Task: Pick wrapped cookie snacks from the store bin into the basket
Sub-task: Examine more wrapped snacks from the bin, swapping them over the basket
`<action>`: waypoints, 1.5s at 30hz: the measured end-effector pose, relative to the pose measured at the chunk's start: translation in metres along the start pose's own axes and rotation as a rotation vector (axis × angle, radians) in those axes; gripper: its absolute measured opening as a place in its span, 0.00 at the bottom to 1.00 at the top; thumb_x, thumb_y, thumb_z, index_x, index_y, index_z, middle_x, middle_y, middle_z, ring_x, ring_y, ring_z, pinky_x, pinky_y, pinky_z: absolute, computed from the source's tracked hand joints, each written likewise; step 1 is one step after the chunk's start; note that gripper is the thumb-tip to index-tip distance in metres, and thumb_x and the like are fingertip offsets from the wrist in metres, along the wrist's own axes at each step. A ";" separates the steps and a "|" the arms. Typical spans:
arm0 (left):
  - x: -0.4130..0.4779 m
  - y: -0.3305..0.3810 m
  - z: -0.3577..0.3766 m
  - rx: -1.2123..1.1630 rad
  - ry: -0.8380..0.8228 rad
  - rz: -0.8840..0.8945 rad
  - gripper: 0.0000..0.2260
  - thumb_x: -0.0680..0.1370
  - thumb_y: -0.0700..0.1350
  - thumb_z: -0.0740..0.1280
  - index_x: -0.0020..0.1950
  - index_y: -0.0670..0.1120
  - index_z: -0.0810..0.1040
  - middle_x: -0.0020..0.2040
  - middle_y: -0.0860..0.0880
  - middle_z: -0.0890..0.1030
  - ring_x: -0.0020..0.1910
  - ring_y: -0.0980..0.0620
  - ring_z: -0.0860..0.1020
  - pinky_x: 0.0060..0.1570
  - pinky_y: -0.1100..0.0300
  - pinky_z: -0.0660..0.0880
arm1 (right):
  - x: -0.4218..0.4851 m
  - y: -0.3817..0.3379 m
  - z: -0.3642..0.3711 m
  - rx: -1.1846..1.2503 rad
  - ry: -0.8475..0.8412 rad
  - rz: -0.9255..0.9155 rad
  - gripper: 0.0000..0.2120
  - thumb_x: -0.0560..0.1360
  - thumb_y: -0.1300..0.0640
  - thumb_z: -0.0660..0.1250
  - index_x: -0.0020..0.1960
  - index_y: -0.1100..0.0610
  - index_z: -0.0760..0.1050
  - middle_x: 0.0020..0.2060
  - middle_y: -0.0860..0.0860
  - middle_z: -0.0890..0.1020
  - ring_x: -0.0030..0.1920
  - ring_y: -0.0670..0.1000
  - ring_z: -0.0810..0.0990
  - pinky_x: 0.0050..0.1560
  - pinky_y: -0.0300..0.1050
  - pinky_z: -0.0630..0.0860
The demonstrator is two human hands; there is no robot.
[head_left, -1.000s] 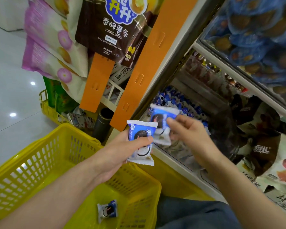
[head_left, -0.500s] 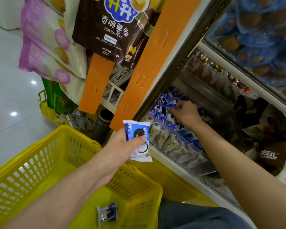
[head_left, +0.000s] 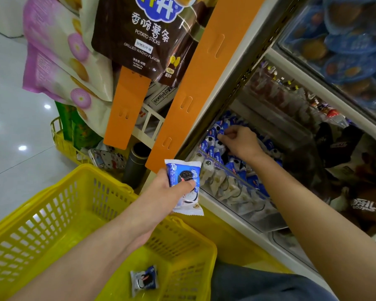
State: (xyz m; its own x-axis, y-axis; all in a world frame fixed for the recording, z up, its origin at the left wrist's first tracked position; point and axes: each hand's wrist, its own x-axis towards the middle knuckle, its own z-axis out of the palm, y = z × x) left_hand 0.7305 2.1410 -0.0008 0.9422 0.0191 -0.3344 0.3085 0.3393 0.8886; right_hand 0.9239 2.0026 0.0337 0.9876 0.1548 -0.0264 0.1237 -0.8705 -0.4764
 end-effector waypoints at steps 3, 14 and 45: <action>0.001 -0.002 0.001 -0.048 0.010 -0.006 0.15 0.77 0.45 0.64 0.64 0.50 0.70 0.53 0.43 0.81 0.51 0.45 0.81 0.58 0.41 0.74 | -0.025 -0.007 -0.004 -0.012 0.147 -0.164 0.15 0.78 0.52 0.62 0.62 0.57 0.72 0.54 0.52 0.79 0.49 0.46 0.76 0.47 0.38 0.71; -0.004 -0.020 -0.007 0.151 0.066 0.089 0.15 0.77 0.42 0.64 0.63 0.51 0.72 0.55 0.52 0.81 0.53 0.57 0.80 0.53 0.60 0.76 | -0.149 -0.008 0.051 0.356 0.115 -0.445 0.11 0.77 0.56 0.62 0.59 0.53 0.72 0.50 0.48 0.77 0.49 0.43 0.76 0.50 0.36 0.74; -0.001 -0.044 -0.020 -0.023 0.197 -0.057 0.10 0.77 0.52 0.63 0.40 0.55 0.83 0.41 0.47 0.85 0.41 0.50 0.84 0.45 0.51 0.78 | -0.152 -0.001 0.068 0.123 0.031 -0.676 0.06 0.75 0.54 0.66 0.46 0.54 0.80 0.38 0.47 0.78 0.38 0.44 0.75 0.38 0.43 0.75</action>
State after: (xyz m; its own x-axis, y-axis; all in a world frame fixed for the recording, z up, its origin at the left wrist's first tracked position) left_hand 0.7133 2.1447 -0.0462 0.8788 0.1824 -0.4410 0.3555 0.3664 0.8599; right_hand 0.7670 2.0122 -0.0217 0.7000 0.6300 0.3363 0.7037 -0.5280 -0.4755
